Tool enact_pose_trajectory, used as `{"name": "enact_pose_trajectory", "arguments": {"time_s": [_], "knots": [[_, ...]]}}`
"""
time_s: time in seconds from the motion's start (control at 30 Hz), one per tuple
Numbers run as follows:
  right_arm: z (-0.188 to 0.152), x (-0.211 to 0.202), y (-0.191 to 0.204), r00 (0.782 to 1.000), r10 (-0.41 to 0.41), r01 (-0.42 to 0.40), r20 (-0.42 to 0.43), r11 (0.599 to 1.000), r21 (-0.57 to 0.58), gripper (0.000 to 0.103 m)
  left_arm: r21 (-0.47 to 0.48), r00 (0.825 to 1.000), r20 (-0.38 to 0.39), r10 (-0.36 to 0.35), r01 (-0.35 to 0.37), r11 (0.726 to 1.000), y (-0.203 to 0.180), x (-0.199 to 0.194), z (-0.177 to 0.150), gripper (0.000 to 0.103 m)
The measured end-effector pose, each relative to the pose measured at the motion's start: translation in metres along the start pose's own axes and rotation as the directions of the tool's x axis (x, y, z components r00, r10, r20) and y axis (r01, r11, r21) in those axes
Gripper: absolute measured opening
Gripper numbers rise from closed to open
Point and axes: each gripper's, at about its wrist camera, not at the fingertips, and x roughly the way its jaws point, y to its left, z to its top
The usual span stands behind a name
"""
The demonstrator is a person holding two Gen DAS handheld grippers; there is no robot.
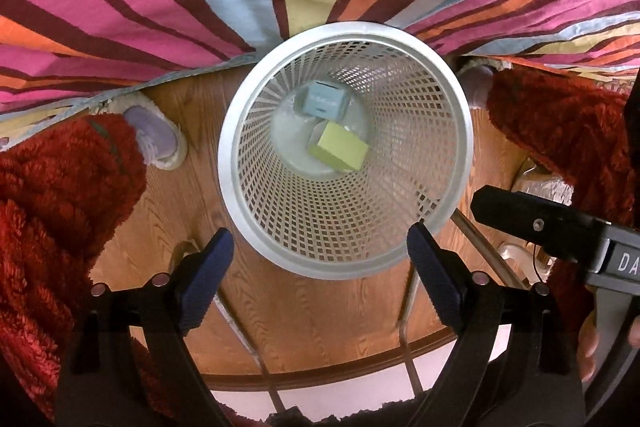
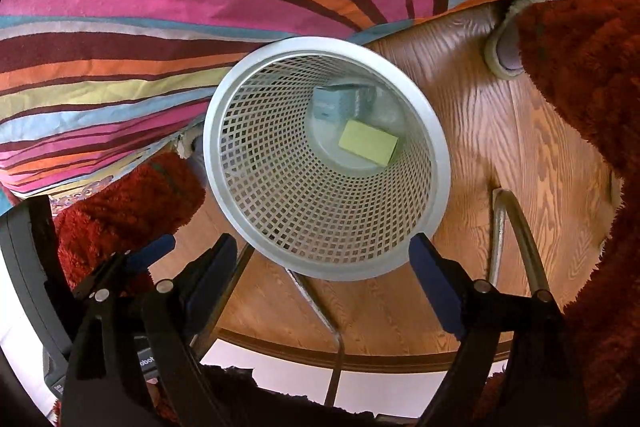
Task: Collect trash
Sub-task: 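Open both tools to drop the boxes into the wastebasket, then grasp the green tissue pack with the left tool while the right tool grasps the white foundation box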
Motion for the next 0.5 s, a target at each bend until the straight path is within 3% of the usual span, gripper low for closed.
{"name": "enact_pose_trajectory", "arguments": {"time_s": [0.33,0.5], "knots": [[-0.002,-0.007,0.004,0.999,-0.008,0.009,0.032,1.0,-0.018,0.083,-0.017,1.0,0.031,-0.002,0.003,1.0,0.003,-0.007,-0.001,0.086],[-0.017,-0.04,0.02,0.989,-0.01,0.027,0.147,0.993,-0.114,0.083,-0.018,0.992,0.121,-0.018,0.02,1.0,0.005,-0.035,-0.011,0.086]]}}
